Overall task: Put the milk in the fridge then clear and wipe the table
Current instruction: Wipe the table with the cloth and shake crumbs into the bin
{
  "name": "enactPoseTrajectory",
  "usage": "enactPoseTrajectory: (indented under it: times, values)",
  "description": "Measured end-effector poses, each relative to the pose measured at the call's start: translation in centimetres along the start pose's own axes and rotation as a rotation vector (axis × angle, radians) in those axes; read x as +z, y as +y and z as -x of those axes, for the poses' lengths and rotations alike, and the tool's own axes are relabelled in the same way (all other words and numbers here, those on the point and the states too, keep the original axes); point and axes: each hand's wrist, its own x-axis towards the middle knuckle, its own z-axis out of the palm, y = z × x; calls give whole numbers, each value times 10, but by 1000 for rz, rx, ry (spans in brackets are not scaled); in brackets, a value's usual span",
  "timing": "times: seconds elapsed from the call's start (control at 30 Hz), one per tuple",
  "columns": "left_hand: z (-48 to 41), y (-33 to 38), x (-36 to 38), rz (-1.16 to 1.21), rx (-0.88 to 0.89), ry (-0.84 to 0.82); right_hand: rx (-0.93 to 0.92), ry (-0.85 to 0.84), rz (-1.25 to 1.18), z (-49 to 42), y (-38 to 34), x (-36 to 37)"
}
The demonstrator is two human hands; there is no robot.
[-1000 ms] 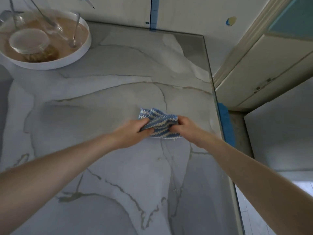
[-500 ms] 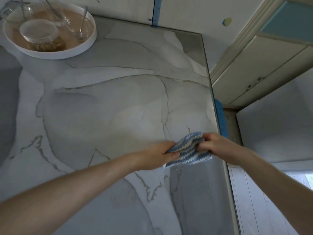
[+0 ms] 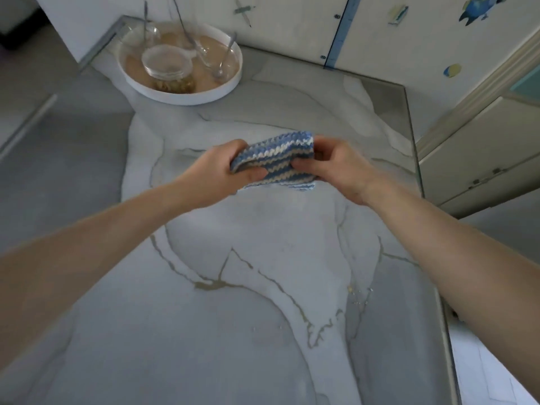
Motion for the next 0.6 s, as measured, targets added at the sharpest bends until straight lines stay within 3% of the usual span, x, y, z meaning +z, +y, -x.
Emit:
enactPoseTrajectory:
  times: [0.13, 0.3, 0.6]
  values:
    - [22, -52, -15, -161, -81, 48, -90, -46, 138, -35, 12, 58]
    - [56, -93, 17, -256, -210, -183, -25, -180, 400, -50, 56, 99]
    - [66, -53, 90, -156, -116, -358, 77, -286, 596, 7, 93, 39]
